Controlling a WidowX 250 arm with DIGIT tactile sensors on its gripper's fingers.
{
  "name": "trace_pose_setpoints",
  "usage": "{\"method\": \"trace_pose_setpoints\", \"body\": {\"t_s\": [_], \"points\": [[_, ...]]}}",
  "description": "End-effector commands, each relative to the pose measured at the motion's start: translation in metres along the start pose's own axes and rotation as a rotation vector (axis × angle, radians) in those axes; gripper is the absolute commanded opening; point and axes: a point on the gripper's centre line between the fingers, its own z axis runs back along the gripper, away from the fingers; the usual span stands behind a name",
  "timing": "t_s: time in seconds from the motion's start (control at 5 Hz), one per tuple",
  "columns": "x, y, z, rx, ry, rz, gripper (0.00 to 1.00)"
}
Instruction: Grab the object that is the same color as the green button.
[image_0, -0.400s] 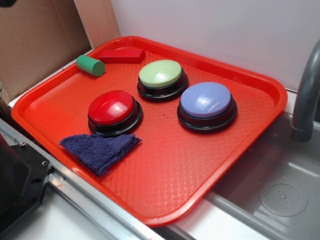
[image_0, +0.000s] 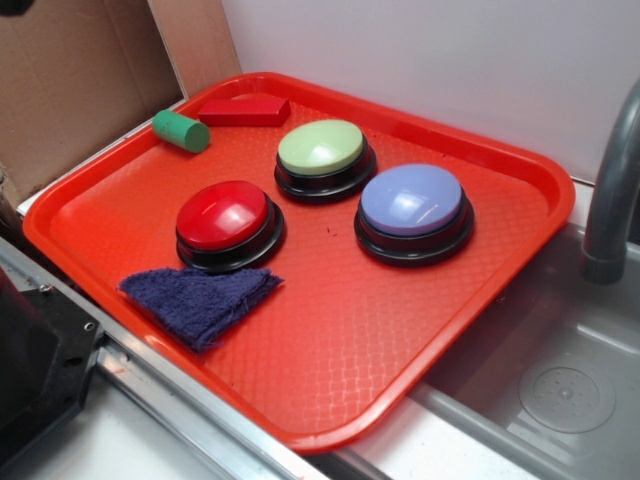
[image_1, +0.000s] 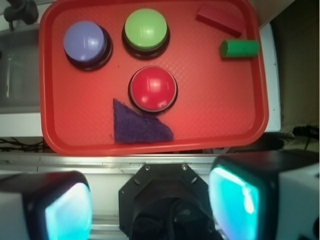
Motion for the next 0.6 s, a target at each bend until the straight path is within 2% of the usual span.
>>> {"method": "trace_pose_setpoints", "body": {"t_s": [0.0,0.2,0.4], "points": [[0.03,0.025,-0.01,-0.044,-0.048,0.271,1.0],[0.046,0.044,-0.023,-0.043,-0.103,0.466,1.0],[0.064,0.069,-0.039,-0.046,-0.232,0.679,1.0]]}}
